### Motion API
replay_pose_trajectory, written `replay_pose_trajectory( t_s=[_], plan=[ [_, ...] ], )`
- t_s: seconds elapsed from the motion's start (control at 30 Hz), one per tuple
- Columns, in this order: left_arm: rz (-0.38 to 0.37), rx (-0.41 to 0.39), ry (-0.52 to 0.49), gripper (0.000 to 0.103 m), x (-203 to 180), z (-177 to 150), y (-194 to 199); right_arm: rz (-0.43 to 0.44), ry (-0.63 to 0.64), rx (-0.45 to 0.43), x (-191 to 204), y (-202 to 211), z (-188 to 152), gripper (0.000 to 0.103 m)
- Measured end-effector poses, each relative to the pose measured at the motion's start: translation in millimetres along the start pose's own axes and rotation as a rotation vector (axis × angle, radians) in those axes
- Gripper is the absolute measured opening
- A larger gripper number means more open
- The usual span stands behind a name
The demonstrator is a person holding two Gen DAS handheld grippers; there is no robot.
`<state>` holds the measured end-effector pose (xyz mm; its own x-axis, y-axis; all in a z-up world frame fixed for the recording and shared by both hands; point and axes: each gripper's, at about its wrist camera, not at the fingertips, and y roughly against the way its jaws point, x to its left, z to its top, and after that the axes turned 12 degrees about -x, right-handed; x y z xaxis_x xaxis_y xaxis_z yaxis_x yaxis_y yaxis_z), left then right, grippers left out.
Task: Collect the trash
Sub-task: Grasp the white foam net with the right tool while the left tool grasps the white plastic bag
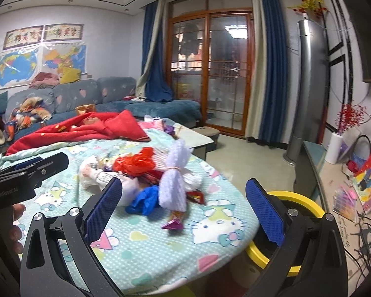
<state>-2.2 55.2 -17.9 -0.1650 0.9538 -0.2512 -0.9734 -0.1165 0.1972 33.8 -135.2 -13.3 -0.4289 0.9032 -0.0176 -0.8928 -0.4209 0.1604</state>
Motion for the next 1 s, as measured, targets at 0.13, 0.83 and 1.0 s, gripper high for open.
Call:
replay_pose_trajectory(
  t_s=[0.13, 0.83, 1.0],
  plan=[
    [0.040, -0.004, 0.020, 0.092, 16, 4, -1, 0.049, 0.008, 0.020, 13, -15, 2, 0.097],
    [0.079, 0.186, 0.178, 0.092, 85, 5, -80, 0.023, -0.046, 0.200, 2, -116, -11, 0.077],
    [0.106, 0.248, 0.257, 0.092, 101, -1, -113, 0.015, -0.084, 0.264, -5, -133, -23, 0.064]
  ],
)
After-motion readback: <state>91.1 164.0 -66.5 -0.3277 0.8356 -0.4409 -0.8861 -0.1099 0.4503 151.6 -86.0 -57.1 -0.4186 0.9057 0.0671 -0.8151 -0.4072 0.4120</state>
